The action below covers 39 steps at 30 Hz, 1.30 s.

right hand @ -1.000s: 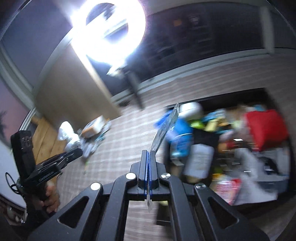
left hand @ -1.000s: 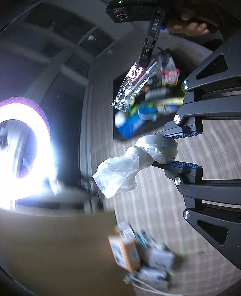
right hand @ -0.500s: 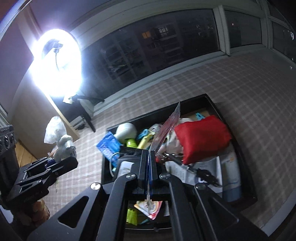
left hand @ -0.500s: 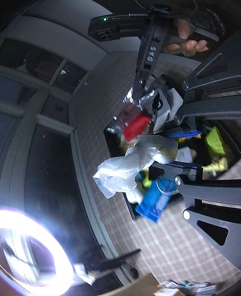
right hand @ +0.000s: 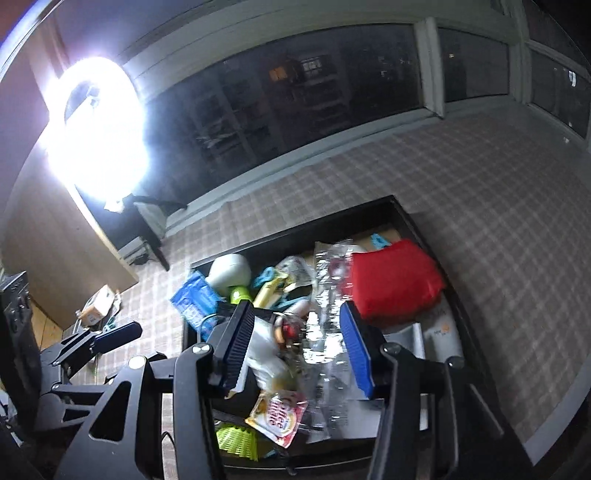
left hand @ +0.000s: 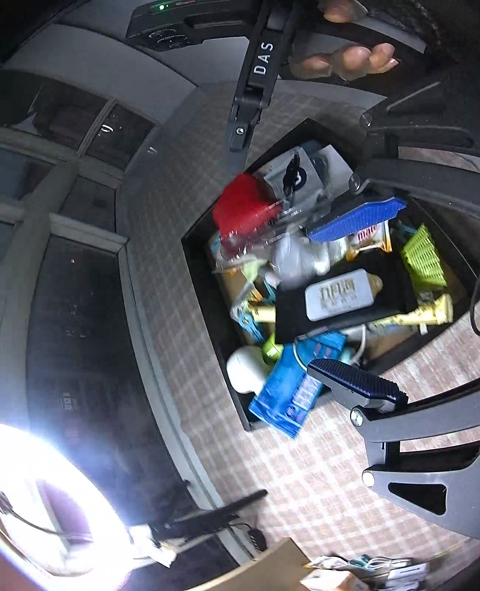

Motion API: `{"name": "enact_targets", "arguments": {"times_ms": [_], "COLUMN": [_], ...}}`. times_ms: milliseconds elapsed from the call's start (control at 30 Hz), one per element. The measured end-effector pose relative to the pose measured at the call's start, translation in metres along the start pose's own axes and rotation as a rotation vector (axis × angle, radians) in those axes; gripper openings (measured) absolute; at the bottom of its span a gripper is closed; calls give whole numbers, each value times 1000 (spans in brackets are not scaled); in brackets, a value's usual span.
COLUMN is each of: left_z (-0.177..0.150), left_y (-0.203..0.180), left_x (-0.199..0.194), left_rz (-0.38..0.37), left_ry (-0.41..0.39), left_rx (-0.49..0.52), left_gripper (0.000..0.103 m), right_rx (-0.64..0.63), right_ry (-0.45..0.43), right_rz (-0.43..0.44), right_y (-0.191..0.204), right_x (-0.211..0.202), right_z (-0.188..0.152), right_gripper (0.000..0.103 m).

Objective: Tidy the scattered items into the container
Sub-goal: 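Carry the wrapped cable and clear bag to the tray and open both grippers, then move both open grippers back to the pile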

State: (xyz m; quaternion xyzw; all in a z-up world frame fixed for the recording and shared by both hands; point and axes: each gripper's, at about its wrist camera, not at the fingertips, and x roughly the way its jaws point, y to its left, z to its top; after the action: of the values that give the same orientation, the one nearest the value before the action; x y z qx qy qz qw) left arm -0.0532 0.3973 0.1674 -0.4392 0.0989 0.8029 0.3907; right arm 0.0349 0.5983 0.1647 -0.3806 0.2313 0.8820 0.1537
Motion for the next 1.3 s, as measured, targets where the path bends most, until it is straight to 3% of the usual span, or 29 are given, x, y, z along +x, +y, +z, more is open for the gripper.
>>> {"name": "enact_targets", "arguments": {"times_ms": [367, 767, 933, 1100, 1300], "left_z": [-28, -91, -115, -127, -130], "left_y": [74, 236, 298, 350, 403], "left_x": [-36, -92, -110, -116, -101], "left_rz": [91, 314, 374, 400, 361], "left_ry": [-45, -101, -111, -106, -87], "left_rx": [-117, -413, -509, -565, -606], "left_gripper": [61, 61, 61, 59, 56], "right_rx": [-144, -334, -387, -451, -462], "right_ry": [23, 81, 103, 106, 170], "right_rz": [95, 227, 254, 273, 334], "right_y": [75, 218, 276, 335, 395], "right_x": [28, 81, 109, 142, 190], "right_z": [-10, -29, -34, -38, -44], "right_gripper": [61, 61, 61, 61, 61]}}
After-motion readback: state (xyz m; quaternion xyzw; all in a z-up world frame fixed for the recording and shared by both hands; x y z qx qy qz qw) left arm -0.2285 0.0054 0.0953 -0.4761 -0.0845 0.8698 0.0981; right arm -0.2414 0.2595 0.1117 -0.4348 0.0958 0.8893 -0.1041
